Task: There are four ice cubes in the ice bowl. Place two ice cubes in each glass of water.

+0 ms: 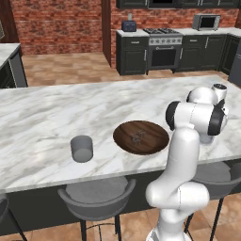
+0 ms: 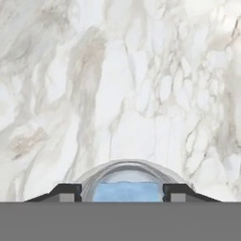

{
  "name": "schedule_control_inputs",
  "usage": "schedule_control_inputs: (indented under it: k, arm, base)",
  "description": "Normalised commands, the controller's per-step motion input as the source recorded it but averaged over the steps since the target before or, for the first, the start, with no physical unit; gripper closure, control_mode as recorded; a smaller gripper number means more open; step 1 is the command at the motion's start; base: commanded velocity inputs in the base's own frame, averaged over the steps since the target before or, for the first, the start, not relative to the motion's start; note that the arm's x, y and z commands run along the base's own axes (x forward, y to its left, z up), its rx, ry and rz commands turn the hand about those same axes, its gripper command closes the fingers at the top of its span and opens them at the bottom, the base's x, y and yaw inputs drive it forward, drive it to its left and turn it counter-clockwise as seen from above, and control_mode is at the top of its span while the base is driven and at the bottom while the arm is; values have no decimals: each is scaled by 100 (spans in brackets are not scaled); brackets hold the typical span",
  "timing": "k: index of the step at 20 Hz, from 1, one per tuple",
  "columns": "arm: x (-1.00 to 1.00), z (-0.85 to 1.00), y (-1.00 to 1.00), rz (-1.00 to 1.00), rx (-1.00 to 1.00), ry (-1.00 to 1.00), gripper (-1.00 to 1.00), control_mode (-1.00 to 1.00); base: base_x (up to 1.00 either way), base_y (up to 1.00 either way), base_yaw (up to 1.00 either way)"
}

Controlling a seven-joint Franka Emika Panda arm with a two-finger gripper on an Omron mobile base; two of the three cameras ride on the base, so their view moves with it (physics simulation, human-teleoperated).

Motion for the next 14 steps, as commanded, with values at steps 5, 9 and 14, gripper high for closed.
schedule_control_inputs:
  k: [5, 9, 14]
  arm:
    - [-6, 0, 0, -8, 0, -2, -100, -100]
    - [-36, 39, 0, -4, 4, -9, -100, -100]
    - [-86, 51, 36, 4, -1, -5, -100, -100]
  base:
    - [0, 0, 0]
    - [0, 0, 0]
    - [0, 0, 0]
